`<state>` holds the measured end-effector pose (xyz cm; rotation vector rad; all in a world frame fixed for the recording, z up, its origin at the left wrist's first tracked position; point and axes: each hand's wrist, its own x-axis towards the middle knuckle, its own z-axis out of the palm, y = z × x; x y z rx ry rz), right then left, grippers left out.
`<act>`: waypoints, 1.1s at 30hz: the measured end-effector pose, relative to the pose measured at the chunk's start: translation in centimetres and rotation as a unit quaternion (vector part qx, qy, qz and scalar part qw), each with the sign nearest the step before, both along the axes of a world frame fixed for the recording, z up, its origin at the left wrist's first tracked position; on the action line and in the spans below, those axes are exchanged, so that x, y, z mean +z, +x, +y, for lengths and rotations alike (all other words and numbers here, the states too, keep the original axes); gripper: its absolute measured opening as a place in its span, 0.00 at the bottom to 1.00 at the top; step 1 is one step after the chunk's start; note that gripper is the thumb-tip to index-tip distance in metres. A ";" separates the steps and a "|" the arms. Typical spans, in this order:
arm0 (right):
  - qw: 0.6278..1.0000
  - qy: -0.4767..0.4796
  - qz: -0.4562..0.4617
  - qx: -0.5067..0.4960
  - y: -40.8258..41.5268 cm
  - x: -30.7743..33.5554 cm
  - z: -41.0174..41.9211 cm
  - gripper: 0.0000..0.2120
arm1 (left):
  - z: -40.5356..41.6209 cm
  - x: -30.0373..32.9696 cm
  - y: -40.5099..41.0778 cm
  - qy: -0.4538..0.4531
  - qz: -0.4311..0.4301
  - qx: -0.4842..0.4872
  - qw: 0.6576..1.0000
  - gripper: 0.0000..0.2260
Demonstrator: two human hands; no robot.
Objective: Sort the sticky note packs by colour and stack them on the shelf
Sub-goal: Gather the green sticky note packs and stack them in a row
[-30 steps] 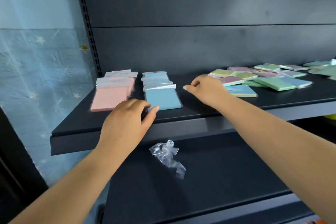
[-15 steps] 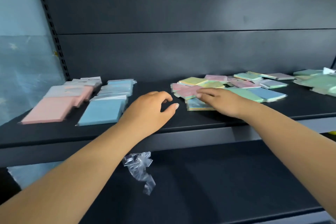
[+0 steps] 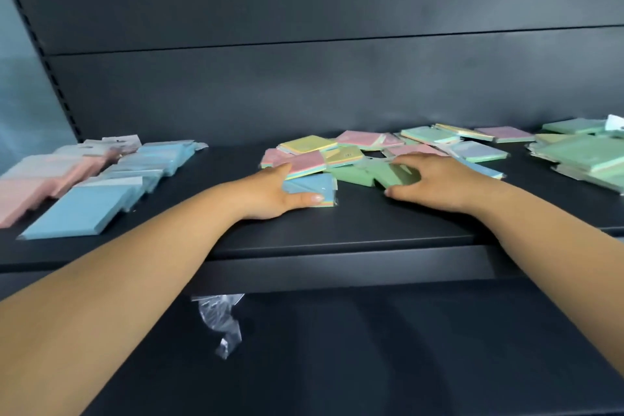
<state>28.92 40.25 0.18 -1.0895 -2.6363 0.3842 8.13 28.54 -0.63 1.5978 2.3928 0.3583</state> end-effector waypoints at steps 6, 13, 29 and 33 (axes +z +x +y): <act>0.985 0.000 0.164 -0.054 1.0 -0.2 1.6 0.19 | 3.4 -0.2 0.0 0.034 -0.035 -0.033 0.998 0.34; 0.864 -0.201 0.461 -0.019 0.8 0.3 2.5 0.12 | 5.2 0.0 1.2 0.059 0.001 0.001 0.998 0.35; 0.937 -0.214 0.266 -0.067 -3.0 2.6 4.1 0.25 | 1.0 3.5 0.6 0.347 -0.641 0.175 0.662 0.16; 0.990 -0.083 -0.035 -0.106 -4.5 1.2 5.4 0.35 | 0.3 2.8 -1.6 0.339 -0.606 0.212 0.687 0.12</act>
